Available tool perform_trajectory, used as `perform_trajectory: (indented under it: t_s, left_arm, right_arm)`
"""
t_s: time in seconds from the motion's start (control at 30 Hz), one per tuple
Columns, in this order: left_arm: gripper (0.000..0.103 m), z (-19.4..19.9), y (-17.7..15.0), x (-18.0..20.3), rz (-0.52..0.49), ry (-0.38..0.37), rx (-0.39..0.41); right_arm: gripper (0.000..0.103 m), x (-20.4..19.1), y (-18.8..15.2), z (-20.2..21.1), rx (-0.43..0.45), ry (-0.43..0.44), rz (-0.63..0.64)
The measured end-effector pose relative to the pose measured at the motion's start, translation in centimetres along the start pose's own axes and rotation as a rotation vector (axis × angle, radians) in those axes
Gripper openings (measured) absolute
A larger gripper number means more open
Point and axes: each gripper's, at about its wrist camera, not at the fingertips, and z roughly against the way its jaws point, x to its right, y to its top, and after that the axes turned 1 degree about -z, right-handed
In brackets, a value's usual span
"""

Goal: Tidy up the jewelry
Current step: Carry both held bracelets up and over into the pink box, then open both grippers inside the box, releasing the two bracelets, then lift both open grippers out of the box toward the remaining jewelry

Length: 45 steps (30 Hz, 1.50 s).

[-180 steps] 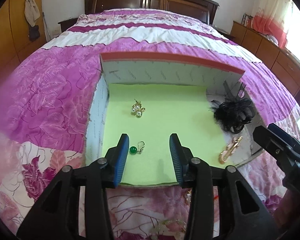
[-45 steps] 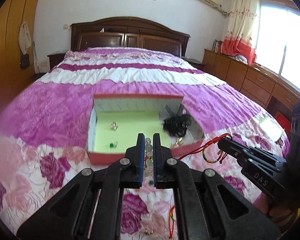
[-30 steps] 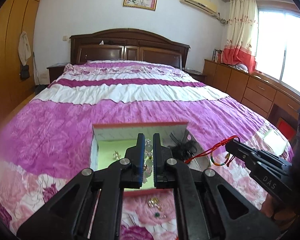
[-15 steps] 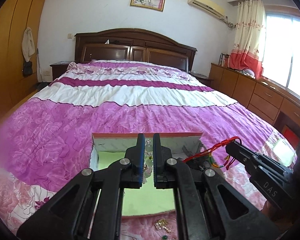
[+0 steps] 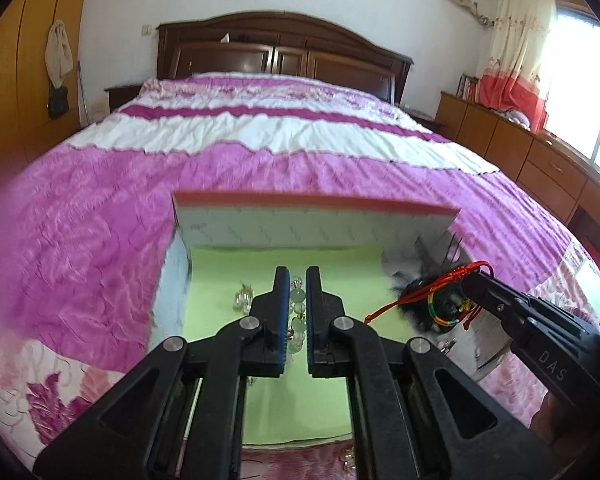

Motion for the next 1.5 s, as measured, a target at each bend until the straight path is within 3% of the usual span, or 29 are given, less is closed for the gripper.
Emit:
perform_trajectory:
  t_s: [0.33,0.63,0.73,0.8,0.87,1.03,1.1,1.5]
  left_arm:
    - [0.0,-2.0,-1.4,-0.1,-0.012,0.021,-0.052]
    - [0.001,-2.7,-1.9,-0.5,0.008,0.023,-0.084]
    - [0.007,-2.6,-1.8,-0.4,0.01,0.018,-0.082]
    - [0.018,-2.4,-1.9,-0.4,0.008,0.019,-0.084]
    - [0.022,-2.1,-1.9,-0.4,0.009,0.021,-0.078]
    - [0.024,-0.9,-1.5,-0.3,0.014,0.024,-0.066]
    - [0.025,-0.4,-1.3,-0.2,0.012,0.03,-0.063]
    - [0.026,3.4,-1.1,0.3,0.009,0.034,-0.04]
  right_arm:
    - [0.007,0.9,-1.8,-3.4,-0.118,-0.051,0.011]
    - [0.009,0.7,-2.1,-3.8,-0.131,-0.063,0.03]
    - [0.017,0.6,-2.1,-3.8,-0.131,-0.059,0.034]
    - [0.027,0.2,-2.2,-3.6,-0.129,-0.05,0.042]
    - [0.035,-0.2,-2.3,-3.3,-0.125,-0.04,0.051]
    - [0.046,-0.5,-2.2,-2.0,-0.112,-0.018,0.04]
    - [0.056,-0.2,-2.1,-1.4,-0.107,-0.009,0.02]
    - [0.059,1.1,-1.9,2.4,-0.083,0.008,-0.076]
